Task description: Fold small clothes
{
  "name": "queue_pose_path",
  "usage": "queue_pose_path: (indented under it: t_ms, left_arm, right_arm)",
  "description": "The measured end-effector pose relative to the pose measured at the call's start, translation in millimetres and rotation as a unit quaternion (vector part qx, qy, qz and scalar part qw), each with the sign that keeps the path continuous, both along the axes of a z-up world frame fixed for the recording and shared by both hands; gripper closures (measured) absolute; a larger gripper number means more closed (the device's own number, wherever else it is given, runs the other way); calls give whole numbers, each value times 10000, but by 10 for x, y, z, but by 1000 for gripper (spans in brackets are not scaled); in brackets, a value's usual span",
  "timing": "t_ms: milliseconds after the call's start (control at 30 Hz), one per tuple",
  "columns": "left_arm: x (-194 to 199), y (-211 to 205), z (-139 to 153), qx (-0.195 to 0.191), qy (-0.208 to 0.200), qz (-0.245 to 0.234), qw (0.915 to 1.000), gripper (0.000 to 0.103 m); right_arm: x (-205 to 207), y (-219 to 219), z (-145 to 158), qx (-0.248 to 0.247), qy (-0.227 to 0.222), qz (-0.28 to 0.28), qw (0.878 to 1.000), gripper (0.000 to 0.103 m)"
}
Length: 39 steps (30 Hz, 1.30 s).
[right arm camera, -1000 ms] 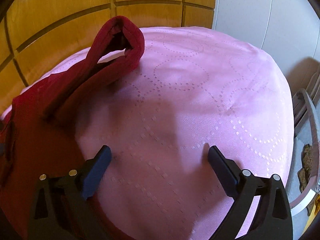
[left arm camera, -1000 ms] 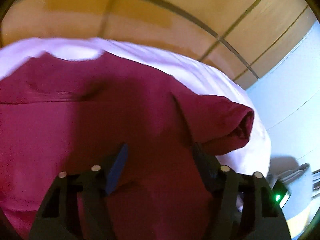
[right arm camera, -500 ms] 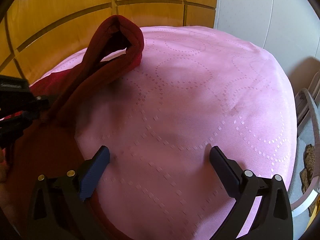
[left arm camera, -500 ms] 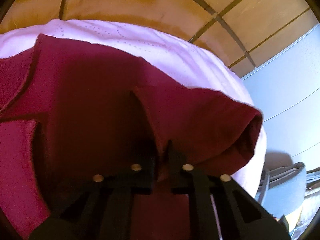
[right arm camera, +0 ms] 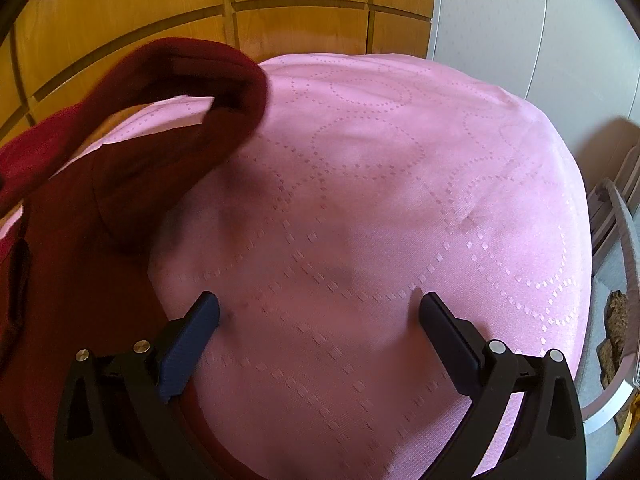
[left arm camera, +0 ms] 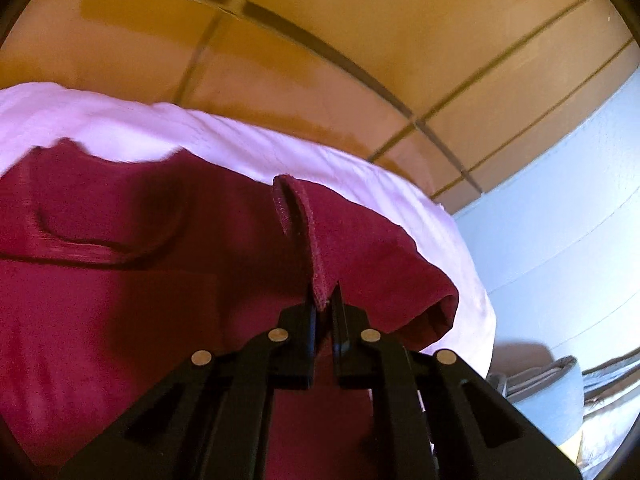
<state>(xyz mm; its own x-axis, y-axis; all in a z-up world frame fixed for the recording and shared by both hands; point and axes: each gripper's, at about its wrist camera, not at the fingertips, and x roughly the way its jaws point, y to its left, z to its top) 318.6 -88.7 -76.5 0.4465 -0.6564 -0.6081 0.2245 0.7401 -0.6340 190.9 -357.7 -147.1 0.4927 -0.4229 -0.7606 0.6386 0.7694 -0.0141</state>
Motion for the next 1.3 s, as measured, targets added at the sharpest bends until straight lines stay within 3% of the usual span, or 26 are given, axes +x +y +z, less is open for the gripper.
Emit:
queue_pose_path:
  t_ms: [300, 500, 767, 933, 1033, 1200, 1300]
  left_arm:
    - [-213, 982, -74, -236, 148, 602, 9978, 98]
    - [-319, 1338, -226, -336, 354, 842, 9953, 98]
    - [-445, 1659, -735, -30, 487, 1034, 9934, 98]
    - [-566, 1626, -809, 94, -105, 895, 9959, 97]
    - [-604, 1683, -827, -80, -154, 912, 9957, 97]
    - [-568, 1636, -725, -145, -36, 925, 9956, 98]
    - [-633, 1747, -651, -516, 34, 1015, 9935, 98]
  right_arm:
    - [13, 14, 6, -33, 21, -4, 10000, 4]
    - [3, 18, 0, -41, 22, -5, 10000, 4]
    - [-64, -3, 25, 87, -206, 66, 9997, 4]
    - [-89, 4, 91, 254, -405, 298, 9984, 4]
    - [-57, 137, 208, 251, -583, 847, 9944, 4]
    - [205, 305, 328, 4, -479, 1216, 9914, 4]
    - [536, 329, 276, -269, -8, 1333, 9907, 4]
